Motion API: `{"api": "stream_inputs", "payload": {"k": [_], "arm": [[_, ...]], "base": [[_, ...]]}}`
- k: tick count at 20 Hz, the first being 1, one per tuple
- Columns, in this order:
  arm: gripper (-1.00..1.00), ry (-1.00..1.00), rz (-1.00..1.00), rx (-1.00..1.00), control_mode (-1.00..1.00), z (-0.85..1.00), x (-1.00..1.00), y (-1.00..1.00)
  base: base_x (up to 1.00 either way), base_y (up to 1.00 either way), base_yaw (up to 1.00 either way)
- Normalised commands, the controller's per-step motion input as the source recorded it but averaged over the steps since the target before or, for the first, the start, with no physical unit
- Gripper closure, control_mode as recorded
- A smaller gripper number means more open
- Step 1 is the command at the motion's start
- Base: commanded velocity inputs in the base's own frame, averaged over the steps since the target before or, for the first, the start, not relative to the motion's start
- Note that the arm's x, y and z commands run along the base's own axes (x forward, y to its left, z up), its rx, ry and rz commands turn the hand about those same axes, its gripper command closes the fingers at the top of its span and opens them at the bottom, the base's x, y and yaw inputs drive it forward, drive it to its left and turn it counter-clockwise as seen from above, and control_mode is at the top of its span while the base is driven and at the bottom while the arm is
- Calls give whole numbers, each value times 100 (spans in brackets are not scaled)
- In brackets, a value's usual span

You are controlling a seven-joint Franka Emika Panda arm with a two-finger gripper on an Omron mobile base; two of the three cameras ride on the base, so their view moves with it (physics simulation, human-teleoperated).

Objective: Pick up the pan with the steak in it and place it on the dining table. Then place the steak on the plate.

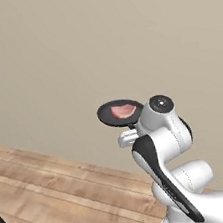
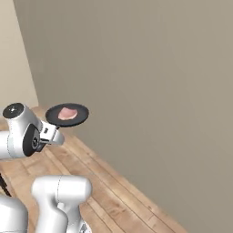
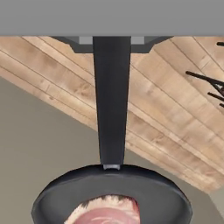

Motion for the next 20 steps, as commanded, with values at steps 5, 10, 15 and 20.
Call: {"api": "stream_inputs", "payload": {"k": [5,10,15,20], "arm": [[100,0,0,0,100,0,0,0],[100,0,0,0,100,0,0,0],[100,0,0,0,100,0,0,0],[100,0,0,0,100,0,0,0]], "base": [[0,0,50],[0,0,50],[-1,0,50],[-1,0,49]]}}
